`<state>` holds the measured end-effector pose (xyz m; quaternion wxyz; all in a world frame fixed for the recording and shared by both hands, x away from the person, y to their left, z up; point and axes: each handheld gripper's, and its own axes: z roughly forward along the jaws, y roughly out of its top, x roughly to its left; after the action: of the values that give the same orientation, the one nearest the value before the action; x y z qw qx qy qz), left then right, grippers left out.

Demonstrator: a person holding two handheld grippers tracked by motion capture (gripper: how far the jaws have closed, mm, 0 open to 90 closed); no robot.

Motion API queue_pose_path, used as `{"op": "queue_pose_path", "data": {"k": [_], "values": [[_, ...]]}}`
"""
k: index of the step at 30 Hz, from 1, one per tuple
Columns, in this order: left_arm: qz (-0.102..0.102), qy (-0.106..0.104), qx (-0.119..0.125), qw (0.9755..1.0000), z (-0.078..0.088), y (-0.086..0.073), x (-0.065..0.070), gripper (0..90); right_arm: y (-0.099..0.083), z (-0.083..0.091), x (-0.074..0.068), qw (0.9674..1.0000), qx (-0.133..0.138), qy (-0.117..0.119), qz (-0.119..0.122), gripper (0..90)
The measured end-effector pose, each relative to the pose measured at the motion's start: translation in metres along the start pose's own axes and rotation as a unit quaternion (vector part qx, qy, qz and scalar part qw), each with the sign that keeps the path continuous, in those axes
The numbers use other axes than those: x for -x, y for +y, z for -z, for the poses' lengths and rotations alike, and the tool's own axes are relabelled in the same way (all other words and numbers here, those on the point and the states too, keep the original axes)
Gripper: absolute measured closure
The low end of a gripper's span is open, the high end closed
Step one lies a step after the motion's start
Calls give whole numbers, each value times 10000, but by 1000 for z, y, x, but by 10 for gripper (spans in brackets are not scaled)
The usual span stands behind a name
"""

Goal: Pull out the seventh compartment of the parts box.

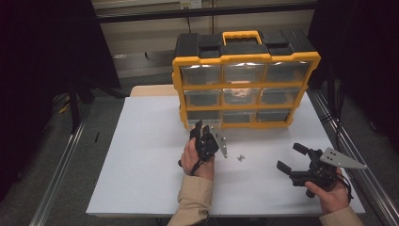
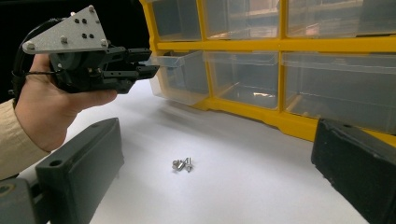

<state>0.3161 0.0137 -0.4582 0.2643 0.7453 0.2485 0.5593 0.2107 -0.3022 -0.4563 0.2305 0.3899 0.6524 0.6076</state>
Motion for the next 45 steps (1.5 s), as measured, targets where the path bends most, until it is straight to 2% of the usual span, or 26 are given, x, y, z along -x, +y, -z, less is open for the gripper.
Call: {"op": "queue_pose_path", "data": {"k": [7,9,15,19,32,45], "values": [[45,-4,2,10000,3,0,0,637,0,0,0,10000,-10,2,-14,19],[-17,24,-31,10000,4,0,0,636,0,0,0,10000,-9,20,-27,19],[31,2,14,10000,7,-2,0,636,0,0,0,10000,-23,49,28,19],[-28,12,19,10000,9,-2,0,636,0,0,-1,10000,-13,39,12,18],[53,18,32,10000,13,-3,2,636,0,0,-1,10000,-22,35,14,18],[-10,61,53,10000,17,-3,2,635,0,0,-1,10000,-42,57,39,18]]}}
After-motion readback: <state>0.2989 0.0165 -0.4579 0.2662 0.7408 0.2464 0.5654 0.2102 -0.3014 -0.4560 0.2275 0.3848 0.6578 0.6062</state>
